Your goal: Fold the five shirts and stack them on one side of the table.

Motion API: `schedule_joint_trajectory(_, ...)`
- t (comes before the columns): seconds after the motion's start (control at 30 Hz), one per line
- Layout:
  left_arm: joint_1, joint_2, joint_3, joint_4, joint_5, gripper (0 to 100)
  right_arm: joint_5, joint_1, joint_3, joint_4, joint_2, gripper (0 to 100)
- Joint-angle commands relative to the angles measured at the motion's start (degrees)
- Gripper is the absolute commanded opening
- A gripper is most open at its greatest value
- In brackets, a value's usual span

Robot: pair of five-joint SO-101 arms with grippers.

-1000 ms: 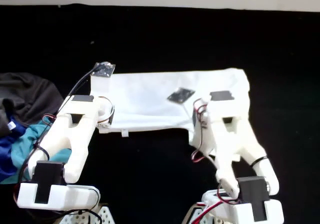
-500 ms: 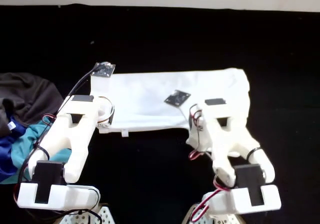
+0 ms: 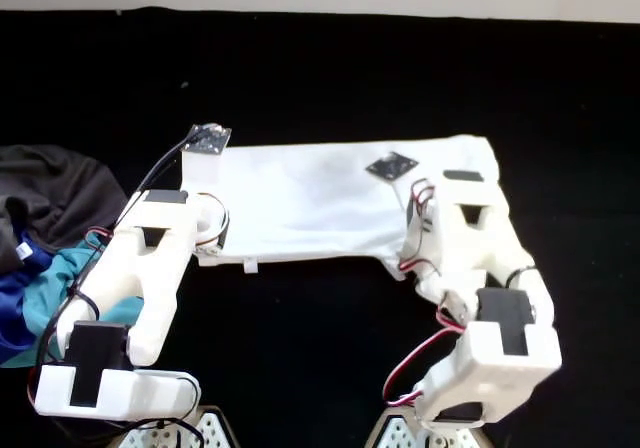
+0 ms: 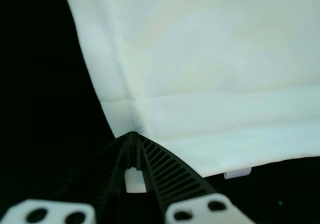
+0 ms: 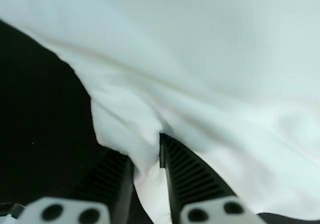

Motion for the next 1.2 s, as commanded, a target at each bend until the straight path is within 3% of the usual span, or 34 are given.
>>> schedule_joint_trajectory(0.0, 0.1, 0.2, 0.0, -1.2, 0.4, 1, 0.3, 0.8, -10.0, 8.4, 0.2, 0.7)
schedule_joint_trajectory(0.2, 0.1, 0.2, 0.0, -1.2, 0.4, 1, 0.4, 0.9, -27.7, 16.3, 0.7, 0.7)
schedule_joint_trajectory(0.57, 0.0, 0.2, 0.0, -1.2, 0.4, 1, 0.2, 0.8, -44.4, 10.8, 15.7, 1.2)
schedule_joint_trajectory(0.7, 0.0, 0.2, 0.0, -1.2, 0.4, 1, -0.1, 0.9, -52.9, 10.9, 22.9, 11.1)
schedule_joint_trajectory(0.8, 0.0, 0.2, 0.0, -1.2, 0.4, 1, -5.2, 1.6, -59.6, 10.2, 27.1, 16.4)
schedule_joint_trajectory(1.0, 0.0, 0.2, 0.0, -1.2, 0.4, 1, -20.0, 6.6, -74.8, 9.9, 31.3, 16.3)
schedule_joint_trajectory(1.17, 0.0, 0.2, 0.0, -1.2, 0.4, 1, -20.6, 7.5, -82.3, 19.3, 31.3, 16.6)
